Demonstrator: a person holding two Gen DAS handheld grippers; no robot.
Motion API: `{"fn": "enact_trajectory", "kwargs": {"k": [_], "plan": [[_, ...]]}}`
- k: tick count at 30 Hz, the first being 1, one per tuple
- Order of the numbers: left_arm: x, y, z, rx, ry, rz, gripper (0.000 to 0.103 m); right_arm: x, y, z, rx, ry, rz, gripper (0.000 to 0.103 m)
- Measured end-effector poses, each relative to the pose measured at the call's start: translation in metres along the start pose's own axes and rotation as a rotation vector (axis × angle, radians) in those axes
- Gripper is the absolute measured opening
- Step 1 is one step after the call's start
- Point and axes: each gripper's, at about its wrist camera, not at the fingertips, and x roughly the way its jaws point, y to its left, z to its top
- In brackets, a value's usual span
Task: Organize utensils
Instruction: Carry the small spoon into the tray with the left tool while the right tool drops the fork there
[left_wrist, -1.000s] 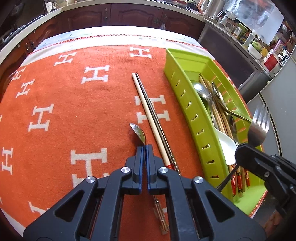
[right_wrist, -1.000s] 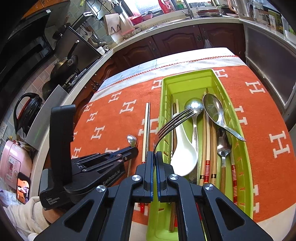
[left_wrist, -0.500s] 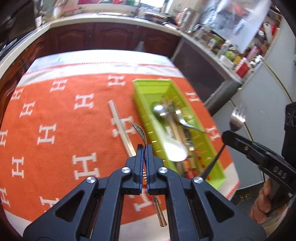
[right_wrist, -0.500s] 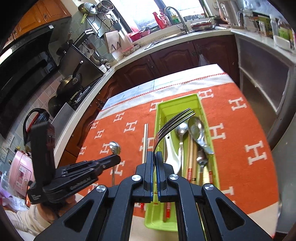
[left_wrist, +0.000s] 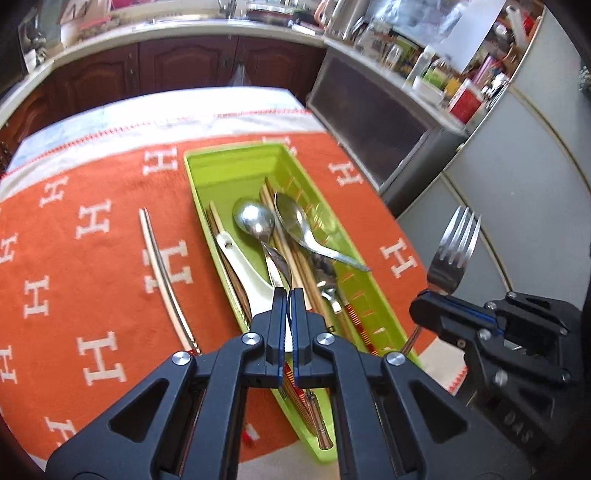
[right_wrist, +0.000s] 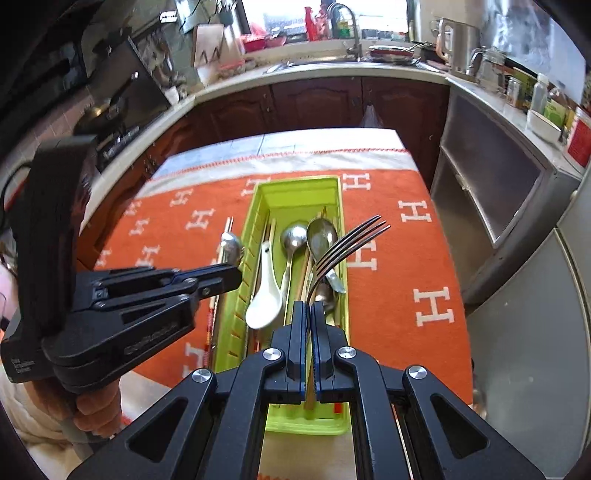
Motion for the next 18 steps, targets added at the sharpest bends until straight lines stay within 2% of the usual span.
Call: {"fn": "enact_trajectory", "kwargs": {"k": [5,10,12,15,16,18], "plan": [[0.022,0.009,-0.008,-0.015,0.051,0.007,0.000,0.038,0.000,0.002,-0.034,0.083,-0.019,0.002],[0.016,0.016,-0.004,-0.015,0.043,0.003,0.003,0.075,-0.002,0.015,0.012,0.132,0.008,0.004],[0.009,0.020,-0.002,-0.015,0.032,0.012,0.009,0.079,-0.003,0.019,0.033,0.128,0.020,0.006],[-0.005,0.027,0.000,-0.038,0.018,0.026,0.029,0.082,-0.006,0.027,0.073,0.105,0.050,0.015],[-0.010,0.029,0.001,-0.044,0.010,0.028,0.032,0.081,-0.006,0.028,0.082,0.097,0.058,0.019],[-0.019,0.033,0.002,-0.051,-0.009,0.040,0.033,0.081,-0.006,0.031,0.094,0.087,0.067,0.020]]}}
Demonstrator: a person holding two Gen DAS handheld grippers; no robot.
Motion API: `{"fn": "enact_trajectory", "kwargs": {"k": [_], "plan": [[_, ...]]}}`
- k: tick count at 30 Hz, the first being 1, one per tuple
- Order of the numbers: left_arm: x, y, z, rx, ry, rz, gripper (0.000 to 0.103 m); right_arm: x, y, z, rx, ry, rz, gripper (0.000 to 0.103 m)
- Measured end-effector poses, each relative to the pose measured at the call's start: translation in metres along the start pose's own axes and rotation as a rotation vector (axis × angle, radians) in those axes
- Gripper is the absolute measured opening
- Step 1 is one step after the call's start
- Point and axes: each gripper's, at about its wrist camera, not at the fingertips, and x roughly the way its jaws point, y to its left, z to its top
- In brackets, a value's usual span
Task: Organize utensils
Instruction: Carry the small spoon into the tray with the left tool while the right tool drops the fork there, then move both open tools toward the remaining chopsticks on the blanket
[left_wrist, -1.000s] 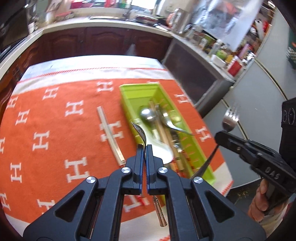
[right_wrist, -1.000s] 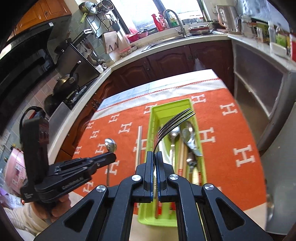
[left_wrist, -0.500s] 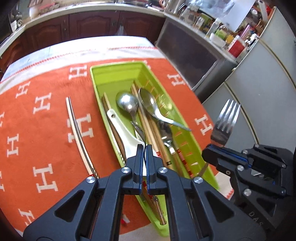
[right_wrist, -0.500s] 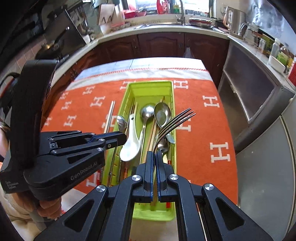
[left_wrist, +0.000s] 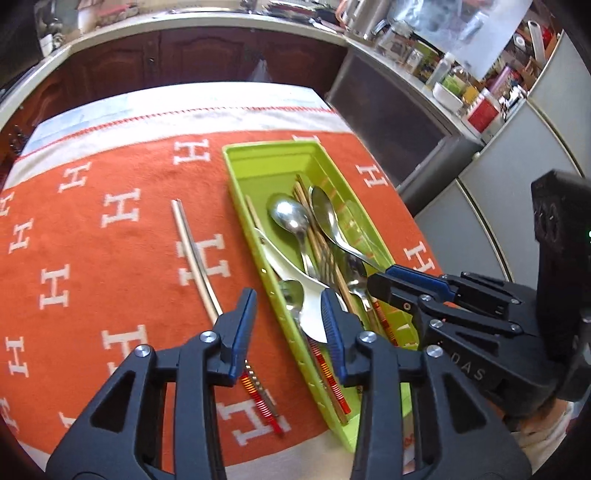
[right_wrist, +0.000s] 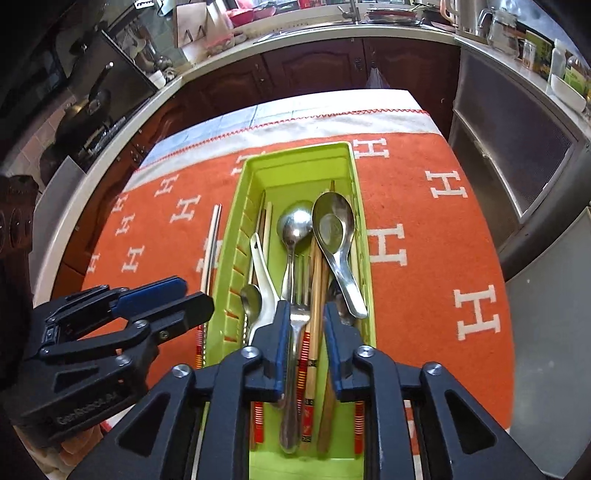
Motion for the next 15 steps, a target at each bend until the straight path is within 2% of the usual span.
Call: {"fn": "enact_trajectory", "kwargs": {"k": [8,10,15], "plan": [[-0.021,0.009,0.000,-0.026,-0.024,0.043,0.034,-0.001,0.000,-0.007,0.025,0.002,0.015,0.020],[-0.022,0.009,-0.001,-0.026,-0.021,0.050,0.039,-0.001,0.000,-0.010,0.029,0.004,0.016,0.020],[-0.024,0.011,-0.008,-0.031,-0.015,0.071,0.041,0.000,0.003,-0.015,0.033,0.011,0.022,0.020]]}}
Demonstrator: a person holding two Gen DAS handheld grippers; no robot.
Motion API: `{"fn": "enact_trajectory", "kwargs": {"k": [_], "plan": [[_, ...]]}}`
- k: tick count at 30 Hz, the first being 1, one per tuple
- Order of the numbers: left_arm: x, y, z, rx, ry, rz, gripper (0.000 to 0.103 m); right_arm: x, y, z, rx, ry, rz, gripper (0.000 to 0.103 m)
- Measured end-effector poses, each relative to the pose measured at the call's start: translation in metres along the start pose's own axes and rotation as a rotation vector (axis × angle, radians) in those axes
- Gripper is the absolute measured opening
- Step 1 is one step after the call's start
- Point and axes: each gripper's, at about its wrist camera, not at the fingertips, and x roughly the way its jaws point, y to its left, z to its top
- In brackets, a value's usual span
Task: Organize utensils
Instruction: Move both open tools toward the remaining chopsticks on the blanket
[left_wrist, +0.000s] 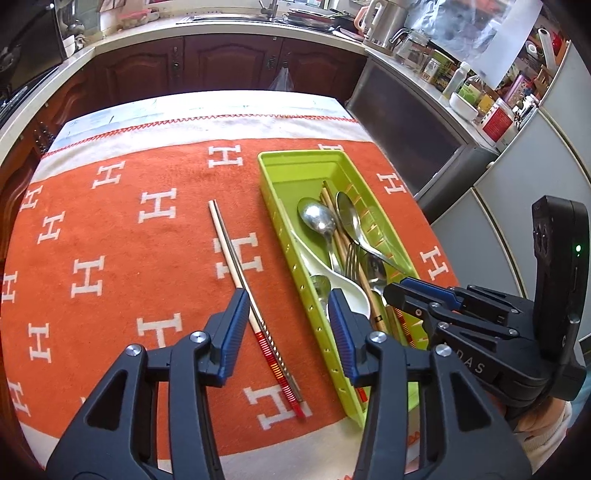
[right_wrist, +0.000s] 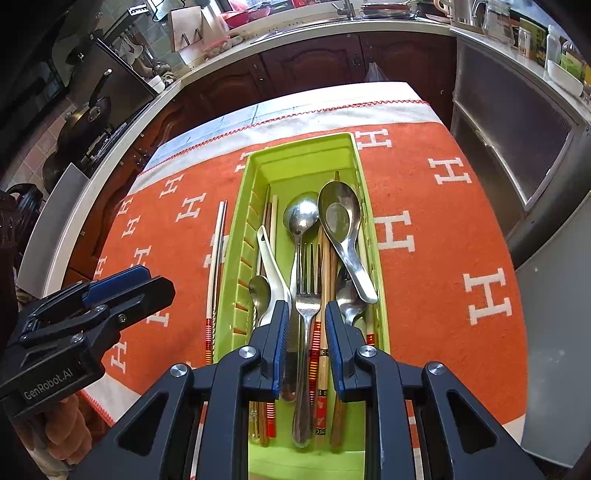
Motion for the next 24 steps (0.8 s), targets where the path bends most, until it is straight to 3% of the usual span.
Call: {"fn": "enact_trajectory", "kwargs": {"k": [10,24], "plan": [[-0.008,0.025,-0.012,-0.052,0.007,0.036,0.041,0.002,0.005,-0.011,-0.006,0.017,0.005,0.020],[-0.022,0.089,-0.041,-0.180,0.002,0.170,0.041,0.003,0.029,-0.020,-0.055,0.031,0.034,0.020]]}}
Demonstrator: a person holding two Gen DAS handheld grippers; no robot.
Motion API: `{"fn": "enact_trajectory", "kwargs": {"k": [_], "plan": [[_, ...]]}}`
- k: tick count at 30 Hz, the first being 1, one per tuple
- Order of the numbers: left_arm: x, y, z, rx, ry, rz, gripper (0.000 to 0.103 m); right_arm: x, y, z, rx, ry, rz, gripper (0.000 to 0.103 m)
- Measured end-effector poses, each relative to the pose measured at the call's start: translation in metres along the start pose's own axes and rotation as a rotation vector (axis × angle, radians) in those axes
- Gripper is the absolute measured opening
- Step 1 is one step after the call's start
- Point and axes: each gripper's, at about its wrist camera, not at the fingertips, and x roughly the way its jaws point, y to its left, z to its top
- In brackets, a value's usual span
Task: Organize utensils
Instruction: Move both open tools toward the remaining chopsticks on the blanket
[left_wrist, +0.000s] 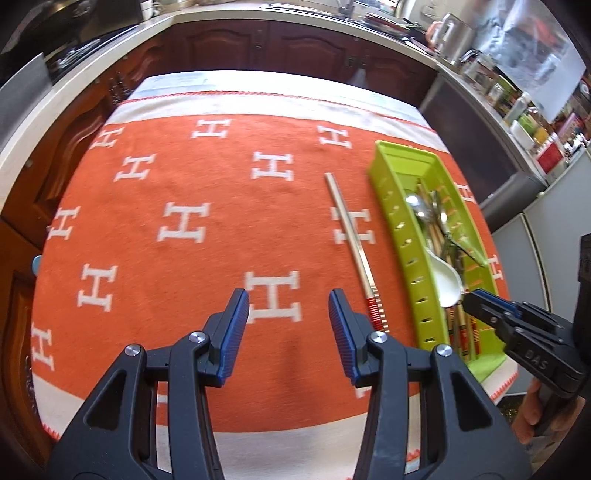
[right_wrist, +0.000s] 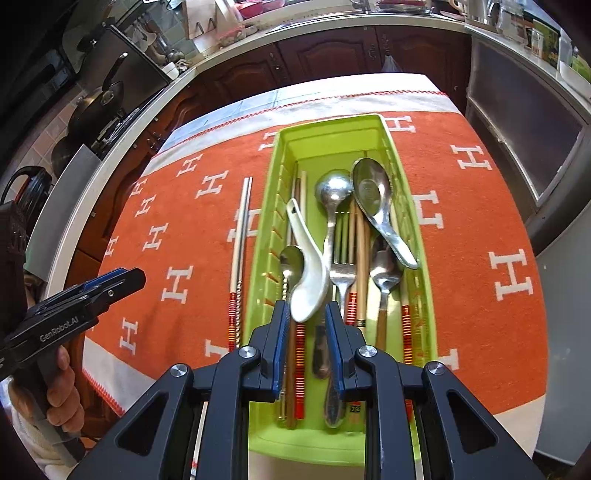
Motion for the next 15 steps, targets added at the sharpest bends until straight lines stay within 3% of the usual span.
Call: {"fn": "enact_trajectory", "kwargs": {"k": [7,15], "plan": [[-0.003,0.014,-0.006,-0.012,-0.018,0.049,0.041,-0.005,0.034,0.000,-0.069,-0.001,0.018,0.020],[-0.008,0.033,-0.011,-0.042,-0.041,0.030,0.041,0.003,0.063,0.015,-0.078,0.033,0.073,0.020]]}}
